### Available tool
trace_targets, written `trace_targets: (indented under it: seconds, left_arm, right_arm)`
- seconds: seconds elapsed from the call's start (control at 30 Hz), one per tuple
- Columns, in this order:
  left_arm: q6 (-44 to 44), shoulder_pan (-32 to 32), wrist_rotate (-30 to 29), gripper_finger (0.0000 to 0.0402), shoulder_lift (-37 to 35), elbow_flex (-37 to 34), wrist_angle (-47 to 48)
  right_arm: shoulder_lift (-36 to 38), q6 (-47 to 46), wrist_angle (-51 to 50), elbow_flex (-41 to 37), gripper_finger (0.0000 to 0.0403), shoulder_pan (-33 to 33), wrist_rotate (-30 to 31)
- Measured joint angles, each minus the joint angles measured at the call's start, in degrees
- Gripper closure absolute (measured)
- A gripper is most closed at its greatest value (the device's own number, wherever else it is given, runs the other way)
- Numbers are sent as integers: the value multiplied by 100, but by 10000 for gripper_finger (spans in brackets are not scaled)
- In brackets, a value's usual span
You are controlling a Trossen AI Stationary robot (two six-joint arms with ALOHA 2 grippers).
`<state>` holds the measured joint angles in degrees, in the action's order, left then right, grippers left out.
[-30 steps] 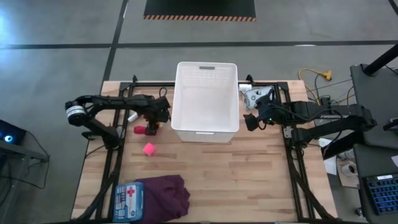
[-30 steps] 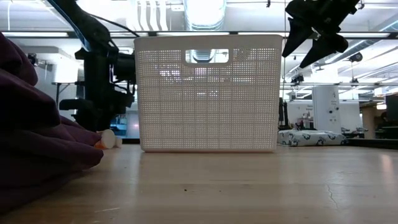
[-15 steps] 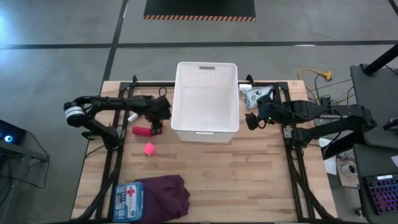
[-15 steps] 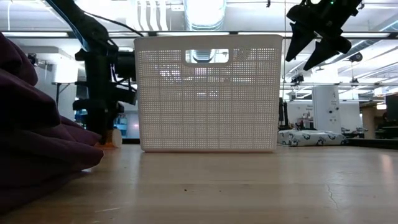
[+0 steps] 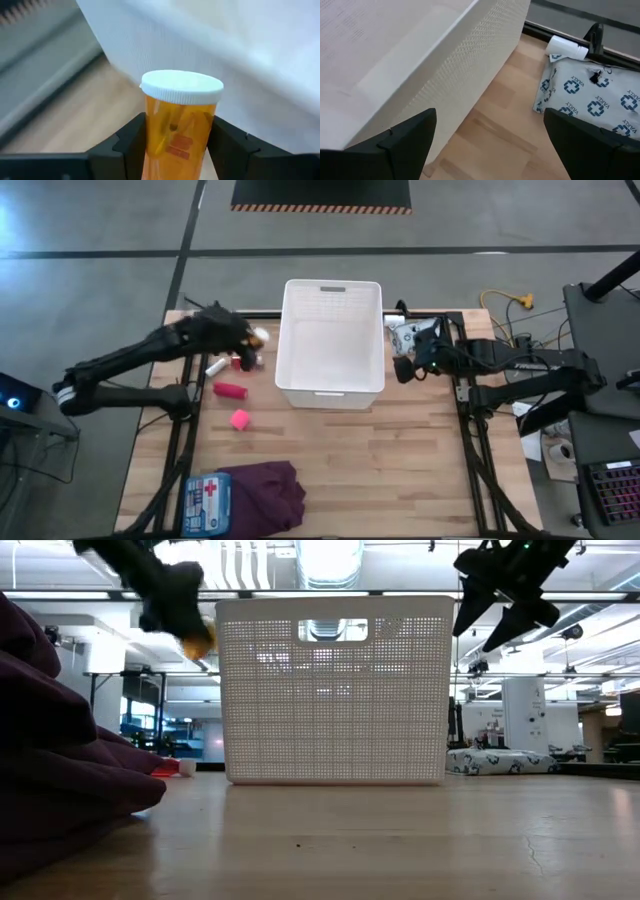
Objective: Pick & place medical supplies in basket/bin
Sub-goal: Put the yellow pill bottle into the white bin
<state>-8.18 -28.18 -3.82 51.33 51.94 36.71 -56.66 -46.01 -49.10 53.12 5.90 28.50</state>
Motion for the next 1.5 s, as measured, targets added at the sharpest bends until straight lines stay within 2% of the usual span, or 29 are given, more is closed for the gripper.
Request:
trace_targets:
  seconds: [0.13, 0.27, 0.57, 0.7, 0.8, 0.9, 1.0, 1.13, 1.3, 1.5]
  left_arm:
    - [-14, -1, -176, 238, -82, 698, -518]
    - [182, 2, -27, 238, 526, 1362, -1139]
    - [711, 3, 971, 238, 3121, 2748, -1143]
    - [901, 4, 992, 238, 4291, 3669, -1068]
    - [713, 2, 1083, 238, 5144, 4499, -1051]
    - [603, 51, 1141, 238, 5943, 5389, -555]
    - [605, 111, 1128, 238, 6601, 6187, 155]
    - [613, 157, 1062, 238, 7198, 6901, 345]
    - [611, 157, 903, 238, 7628, 7194, 346]
    - [530, 192, 794, 227, 7733, 6620, 318]
  right_arm:
    - [0, 194, 209, -2, 44, 148, -1]
    - [2, 431, 550, 0, 44, 246, -17]
    - [74, 574, 732, 38, 44, 279, -190]
    - [266, 528, 616, 157, 44, 275, -204]
    - [479, 448, 445, 308, 44, 275, -152]
    - [687, 431, 333, 419, 44, 275, -10]
    - [848, 284, 240, 472, 44, 275, 21]
    - [942, 111, 92, 452, 44, 275, 12]
    - [924, -37, -210, 446, 44, 275, -1]
    - [890, -25, -218, 443, 44, 275, -5]
